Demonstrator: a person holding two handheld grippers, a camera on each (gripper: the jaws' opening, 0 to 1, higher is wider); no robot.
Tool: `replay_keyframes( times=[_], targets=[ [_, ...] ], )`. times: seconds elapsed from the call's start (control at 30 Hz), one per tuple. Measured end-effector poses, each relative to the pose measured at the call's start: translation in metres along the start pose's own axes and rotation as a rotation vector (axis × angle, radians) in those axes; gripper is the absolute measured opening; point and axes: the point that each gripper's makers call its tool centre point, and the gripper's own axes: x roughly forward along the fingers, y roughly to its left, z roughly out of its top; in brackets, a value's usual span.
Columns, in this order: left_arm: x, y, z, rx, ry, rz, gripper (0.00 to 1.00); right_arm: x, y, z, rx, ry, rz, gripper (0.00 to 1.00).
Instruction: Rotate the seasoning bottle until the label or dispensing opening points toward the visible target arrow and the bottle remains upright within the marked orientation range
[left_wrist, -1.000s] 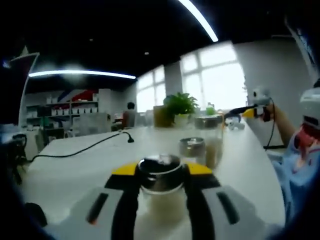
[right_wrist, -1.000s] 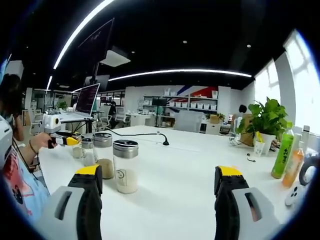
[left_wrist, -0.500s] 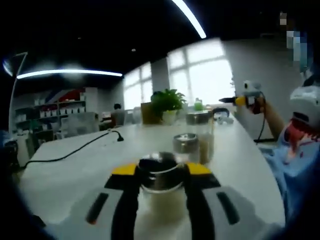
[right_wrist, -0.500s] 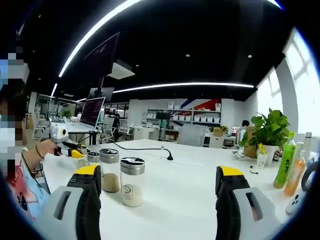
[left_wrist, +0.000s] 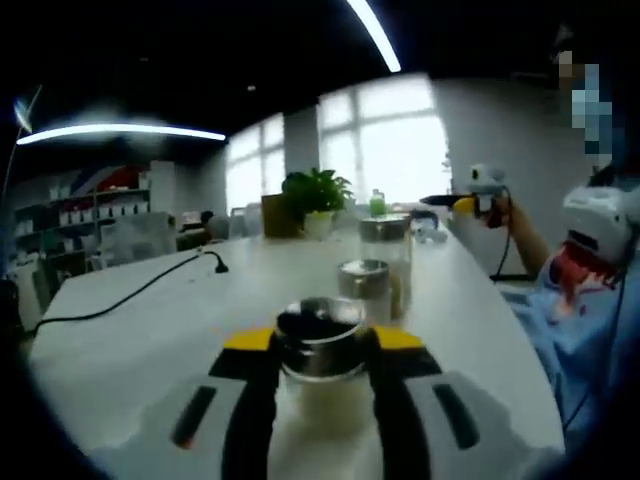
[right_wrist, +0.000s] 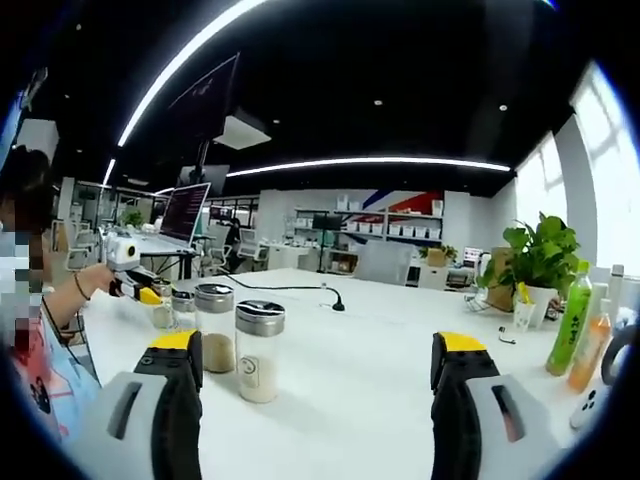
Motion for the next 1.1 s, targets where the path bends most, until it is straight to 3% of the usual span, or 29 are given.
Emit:
replay_keyframes(
  times=[0.33,0.4,0.47,0.57,0.63,0.7,0.77,0.93,1.0,1.1],
  targets=[
    [-0.001,0.000,0.000,0.030,0.056,0.025,0.38,-0.001,-0.008,-0.001,-0.001,0.013,-0.031,0.99],
    [-0.005,-0.003,0.006,0.055,0.043,0.035,0.44,-0.002,-0.009,-0.001,-0.015,0.015,-0.040,0.99],
    [-0.009,-0.004,0.014,0.091,0.028,0.061,0.51,-0.003,-0.011,0.000,-0.022,0.017,-0.049,0.99],
    [-0.014,-0.003,0.020,0.149,0.041,0.129,0.48,-0.003,-0.013,-0.001,-0.017,0.020,-0.056,0.99],
    [-0.017,-0.008,0.026,0.124,0.013,0.148,0.49,-0.003,-0.013,-0.001,-0.016,0.021,-0.056,0.99],
    [-0.021,-0.009,0.030,0.041,-0.014,0.194,0.55,-0.003,-0.014,-0.001,-0.025,0.023,-0.061,0.99],
    [-0.027,-0.007,0.033,0.031,-0.026,0.245,0.59,-0.003,-0.016,0.001,-0.035,0.021,-0.069,0.99],
    [-0.041,-0.005,0.037,-0.086,-0.071,0.347,0.57,-0.002,-0.020,0.003,-0.061,0.018,-0.085,0.99],
    [-0.044,-0.002,0.036,-0.123,-0.070,0.394,0.61,-0.003,-0.019,-0.001,-0.053,0.028,-0.075,0.99],
    [-0.044,-0.002,0.045,-0.111,-0.123,0.429,0.61,-0.003,-0.020,0.000,-0.048,0.023,-0.084,0.98]
  ],
)
